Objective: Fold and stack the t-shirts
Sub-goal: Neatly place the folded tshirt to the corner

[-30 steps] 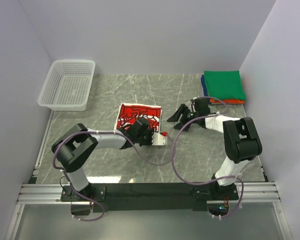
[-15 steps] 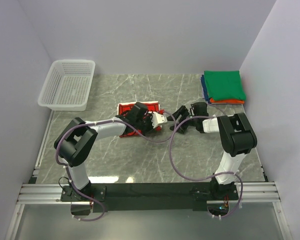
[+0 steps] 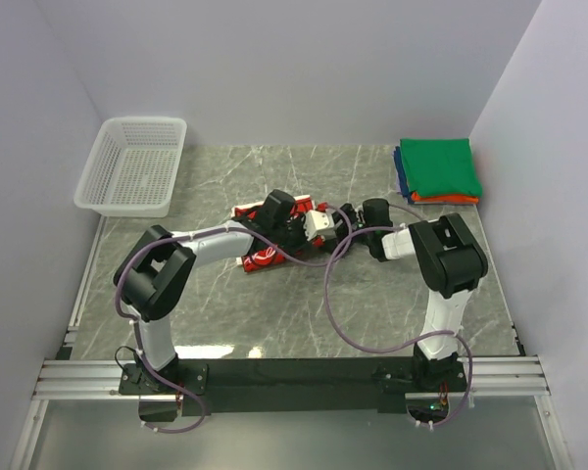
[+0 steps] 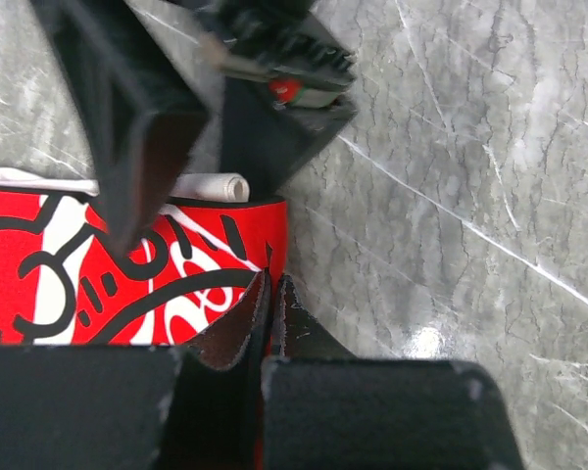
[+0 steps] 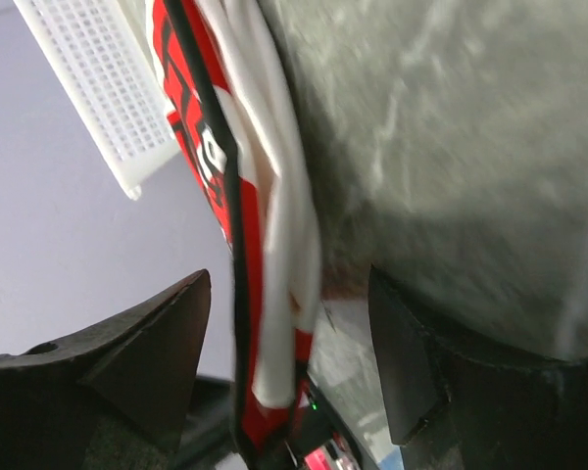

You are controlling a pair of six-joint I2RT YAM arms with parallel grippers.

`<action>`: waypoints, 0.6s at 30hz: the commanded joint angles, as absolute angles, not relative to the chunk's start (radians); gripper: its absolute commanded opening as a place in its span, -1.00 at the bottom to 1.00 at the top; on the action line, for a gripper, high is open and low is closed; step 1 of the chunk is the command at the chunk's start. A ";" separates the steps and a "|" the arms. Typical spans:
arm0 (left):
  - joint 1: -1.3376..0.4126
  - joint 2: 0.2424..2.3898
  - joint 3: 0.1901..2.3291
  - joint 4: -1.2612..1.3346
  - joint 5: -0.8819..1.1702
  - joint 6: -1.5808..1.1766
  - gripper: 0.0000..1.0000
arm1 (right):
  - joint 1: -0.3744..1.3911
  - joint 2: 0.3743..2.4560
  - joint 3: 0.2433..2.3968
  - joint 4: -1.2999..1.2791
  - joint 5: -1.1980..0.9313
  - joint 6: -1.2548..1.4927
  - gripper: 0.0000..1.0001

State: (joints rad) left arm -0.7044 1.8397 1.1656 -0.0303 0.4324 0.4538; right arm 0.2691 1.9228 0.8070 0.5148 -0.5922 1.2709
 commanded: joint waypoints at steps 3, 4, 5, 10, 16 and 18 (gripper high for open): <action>-0.706 1.858 1.218 -0.017 0.471 0.430 -0.99 | 0.310 1.971 0.888 0.565 -0.482 1.301 0.35; -0.704 1.859 1.223 -0.015 0.472 0.423 -0.99 | 0.314 1.977 0.891 0.557 -0.466 1.301 0.33; -0.704 1.861 1.224 -0.012 0.474 0.420 -0.99 | 0.321 1.982 0.896 0.564 -0.430 1.301 0.30; -0.704 1.864 1.235 -0.014 0.489 0.405 -0.99 | 0.347 2.029 0.951 0.552 -0.388 1.264 0.23; -0.703 1.865 1.239 -0.008 0.502 0.394 -0.99 | 0.367 2.068 0.965 0.601 -0.333 1.270 0.18; -0.703 1.868 1.243 -0.008 0.508 0.396 -0.99 | 0.368 2.077 0.972 0.606 -0.321 1.267 0.13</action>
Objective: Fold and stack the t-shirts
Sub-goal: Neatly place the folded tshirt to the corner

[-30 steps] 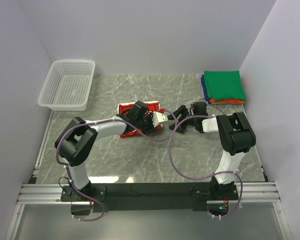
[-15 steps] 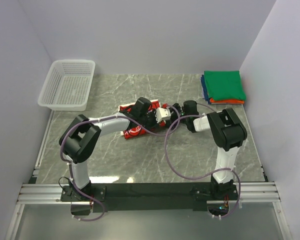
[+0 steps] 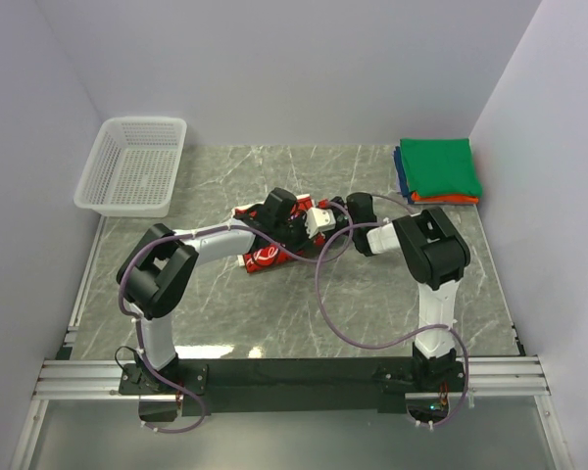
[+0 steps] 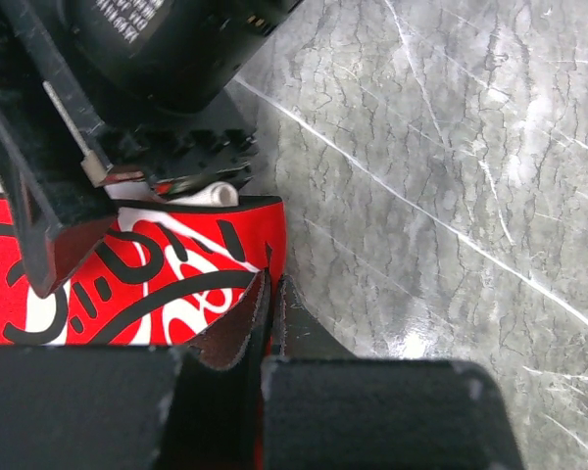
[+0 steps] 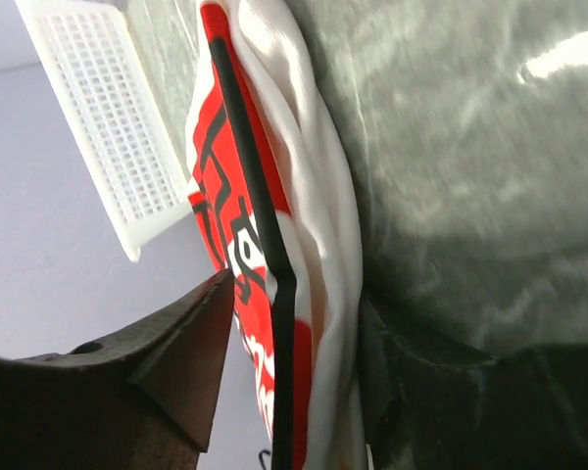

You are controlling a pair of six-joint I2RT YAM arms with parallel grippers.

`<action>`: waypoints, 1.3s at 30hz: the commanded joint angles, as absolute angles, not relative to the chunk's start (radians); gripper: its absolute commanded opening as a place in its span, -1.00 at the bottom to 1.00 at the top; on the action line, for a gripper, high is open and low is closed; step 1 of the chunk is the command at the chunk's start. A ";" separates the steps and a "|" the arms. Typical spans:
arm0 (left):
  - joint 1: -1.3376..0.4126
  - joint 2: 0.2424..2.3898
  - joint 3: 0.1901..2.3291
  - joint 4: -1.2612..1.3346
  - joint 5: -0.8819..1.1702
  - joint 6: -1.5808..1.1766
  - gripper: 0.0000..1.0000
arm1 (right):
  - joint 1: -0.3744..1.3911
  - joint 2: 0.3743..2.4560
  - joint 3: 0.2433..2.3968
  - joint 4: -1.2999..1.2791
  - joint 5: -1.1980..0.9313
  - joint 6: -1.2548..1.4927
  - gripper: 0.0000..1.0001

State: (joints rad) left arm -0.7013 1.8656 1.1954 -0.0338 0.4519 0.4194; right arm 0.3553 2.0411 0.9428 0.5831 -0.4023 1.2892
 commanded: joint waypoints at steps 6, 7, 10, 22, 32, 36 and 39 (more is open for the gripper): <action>-0.699 1.870 1.246 -0.008 0.508 0.402 -0.99 | 0.380 2.098 1.000 0.585 -0.290 1.247 -0.04; -0.699 1.871 1.250 -0.009 0.511 0.406 -0.99 | 0.379 2.106 1.009 0.559 -0.288 1.241 -0.06; -0.698 1.867 1.259 -0.020 0.514 0.410 -0.98 | 0.377 2.103 1.034 0.531 -0.279 1.180 -0.49; -0.552 1.622 1.226 -0.310 0.585 0.377 -0.14 | 0.367 2.028 1.362 0.008 -0.181 0.599 -1.00; -0.454 1.402 1.160 -0.472 0.477 0.354 0.12 | 0.325 2.029 1.606 -0.212 -0.022 0.149 -1.00; -0.436 1.359 1.129 -0.480 0.447 0.330 0.11 | 0.299 2.068 1.698 -0.296 0.073 0.011 -1.00; -0.417 1.348 1.114 -0.466 0.436 0.307 0.11 | 0.273 2.071 1.723 -0.287 0.098 -0.070 -1.00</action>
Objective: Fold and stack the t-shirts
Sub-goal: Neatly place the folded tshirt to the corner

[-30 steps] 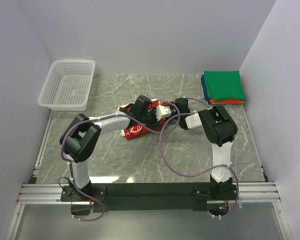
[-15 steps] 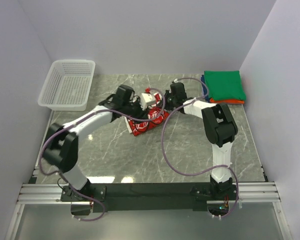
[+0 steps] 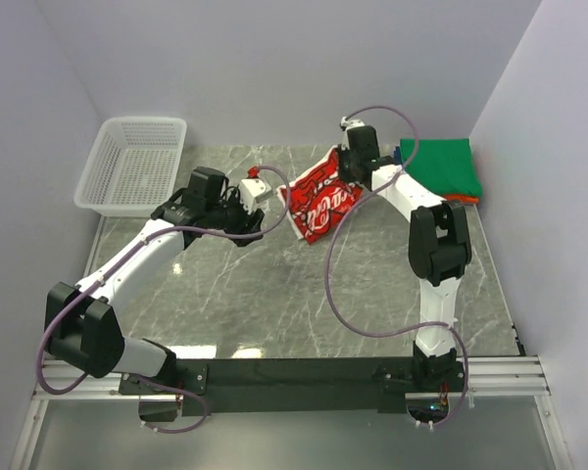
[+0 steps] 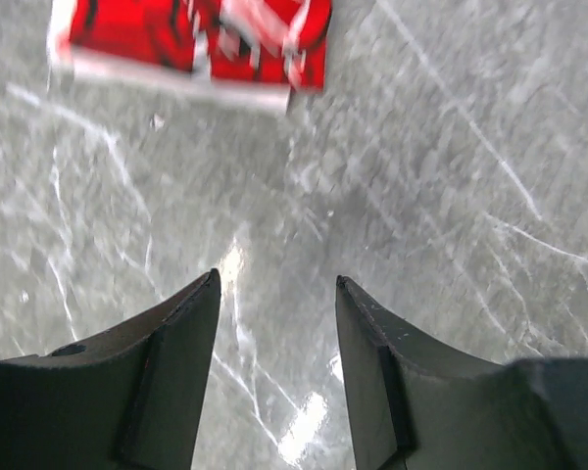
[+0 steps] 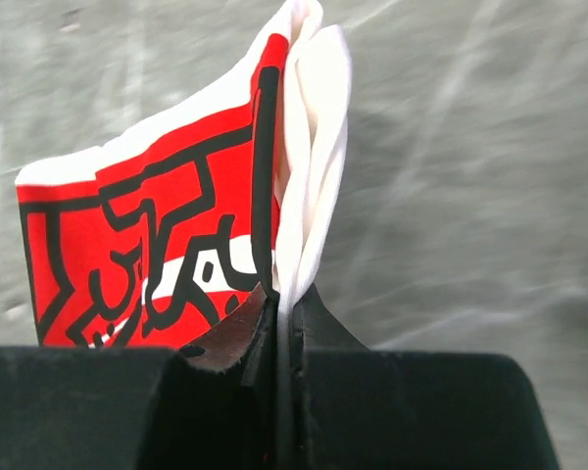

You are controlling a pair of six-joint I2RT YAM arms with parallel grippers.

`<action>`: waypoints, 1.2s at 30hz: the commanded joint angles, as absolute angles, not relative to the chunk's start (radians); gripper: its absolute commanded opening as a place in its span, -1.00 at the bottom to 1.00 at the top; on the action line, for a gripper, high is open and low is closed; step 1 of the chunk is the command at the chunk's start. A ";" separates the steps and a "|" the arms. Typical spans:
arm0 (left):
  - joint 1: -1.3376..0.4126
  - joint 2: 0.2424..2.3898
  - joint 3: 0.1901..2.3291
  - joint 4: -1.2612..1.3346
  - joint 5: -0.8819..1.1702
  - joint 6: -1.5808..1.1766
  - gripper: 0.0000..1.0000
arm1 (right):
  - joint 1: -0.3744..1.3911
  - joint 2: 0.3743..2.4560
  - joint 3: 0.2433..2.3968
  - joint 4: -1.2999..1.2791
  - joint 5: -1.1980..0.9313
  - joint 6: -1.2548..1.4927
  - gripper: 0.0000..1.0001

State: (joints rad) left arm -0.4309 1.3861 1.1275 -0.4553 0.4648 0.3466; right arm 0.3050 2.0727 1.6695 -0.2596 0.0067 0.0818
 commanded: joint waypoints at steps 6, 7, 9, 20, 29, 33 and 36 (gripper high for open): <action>-0.413 1.353 1.117 -0.479 0.419 0.299 0.09 | 0.216 2.079 1.782 -0.273 0.158 -0.202 -1.00; -0.413 1.354 1.118 -0.488 0.414 0.299 0.08 | 0.201 2.076 1.784 -0.265 0.160 -0.218 -1.00; -0.413 1.358 1.126 -0.491 0.408 0.287 0.09 | 0.186 2.069 1.793 -0.270 0.155 -0.261 -1.00; -0.413 1.371 1.131 -0.480 0.359 0.253 0.09 | 0.097 2.088 1.928 -0.301 0.166 -0.408 -1.00; -0.413 1.376 1.131 -0.474 0.356 0.250 0.09 | 0.063 2.066 2.009 -0.333 0.160 -0.453 -1.00; -0.413 1.378 1.135 -0.469 0.359 0.244 0.09 | 0.060 2.074 2.065 -0.365 0.155 -0.456 -1.00; -0.413 1.376 1.135 -0.469 0.356 0.245 0.09 | 0.061 2.065 2.088 -0.382 0.147 -0.454 -1.00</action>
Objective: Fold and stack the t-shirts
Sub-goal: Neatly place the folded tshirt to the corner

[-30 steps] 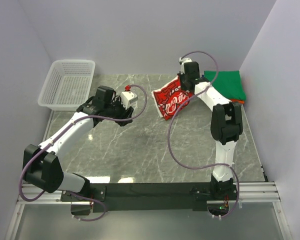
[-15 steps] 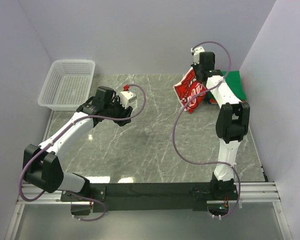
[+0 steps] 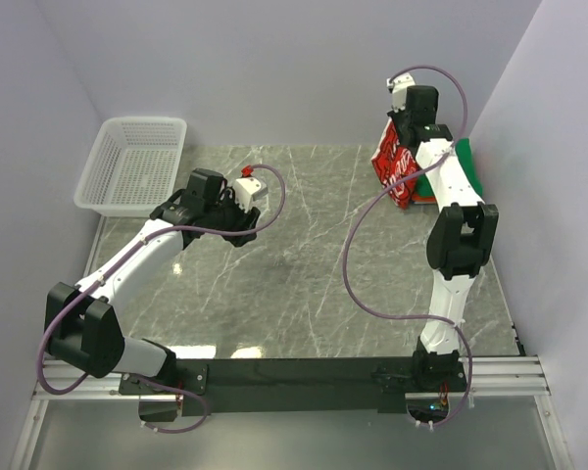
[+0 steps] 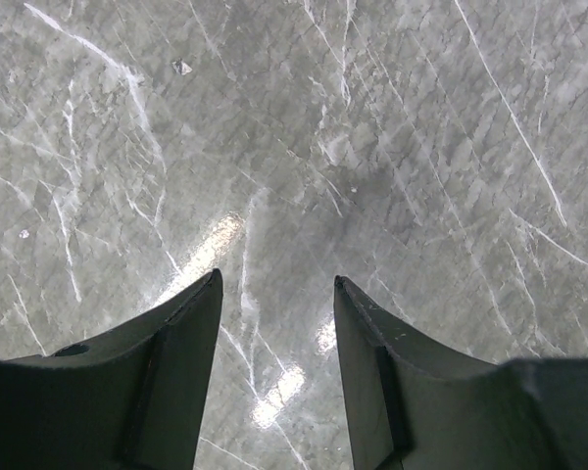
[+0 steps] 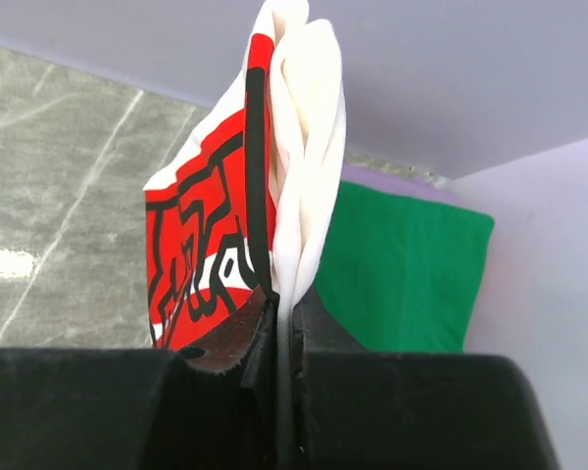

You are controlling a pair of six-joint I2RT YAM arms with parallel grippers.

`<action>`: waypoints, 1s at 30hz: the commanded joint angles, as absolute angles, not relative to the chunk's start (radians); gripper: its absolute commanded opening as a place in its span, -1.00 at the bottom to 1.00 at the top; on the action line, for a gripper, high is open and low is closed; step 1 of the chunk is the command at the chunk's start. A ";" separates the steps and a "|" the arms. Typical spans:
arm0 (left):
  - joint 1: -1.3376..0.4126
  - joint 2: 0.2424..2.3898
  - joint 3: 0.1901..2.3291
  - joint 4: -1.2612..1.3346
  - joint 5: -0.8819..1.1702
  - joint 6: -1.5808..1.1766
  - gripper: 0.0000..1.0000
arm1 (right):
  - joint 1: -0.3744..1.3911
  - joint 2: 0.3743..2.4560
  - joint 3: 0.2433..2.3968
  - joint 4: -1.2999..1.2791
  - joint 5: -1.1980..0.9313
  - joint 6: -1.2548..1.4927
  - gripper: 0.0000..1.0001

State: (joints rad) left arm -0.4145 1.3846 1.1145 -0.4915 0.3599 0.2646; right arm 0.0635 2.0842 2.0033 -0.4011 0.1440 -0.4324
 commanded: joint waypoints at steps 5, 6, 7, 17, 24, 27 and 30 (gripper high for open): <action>-0.413 1.371 1.138 -0.468 0.356 0.247 0.09 | 0.061 2.049 2.120 -0.414 0.135 -0.456 -1.00; -0.413 1.371 1.140 -0.468 0.357 0.245 0.09 | 0.061 2.046 2.129 -0.417 0.133 -0.456 -1.00; -0.411 1.373 1.140 -0.468 0.357 0.247 0.09 | 0.063 2.043 2.132 -0.419 0.132 -0.454 -1.00; -0.413 1.379 1.140 -0.459 0.364 0.245 0.09 | 0.052 2.042 2.230 -0.488 0.106 -0.423 -1.00; -0.413 1.394 1.155 -0.465 0.367 0.253 0.08 | 0.035 2.026 2.240 -0.500 0.094 -0.419 -1.00; -0.411 1.399 1.160 -0.466 0.367 0.256 0.07 | 0.022 2.029 2.241 -0.500 0.089 -0.422 -1.00; -0.413 1.404 1.161 -0.465 0.367 0.253 0.07 | 0.011 2.034 2.246 -0.508 0.087 -0.420 -1.00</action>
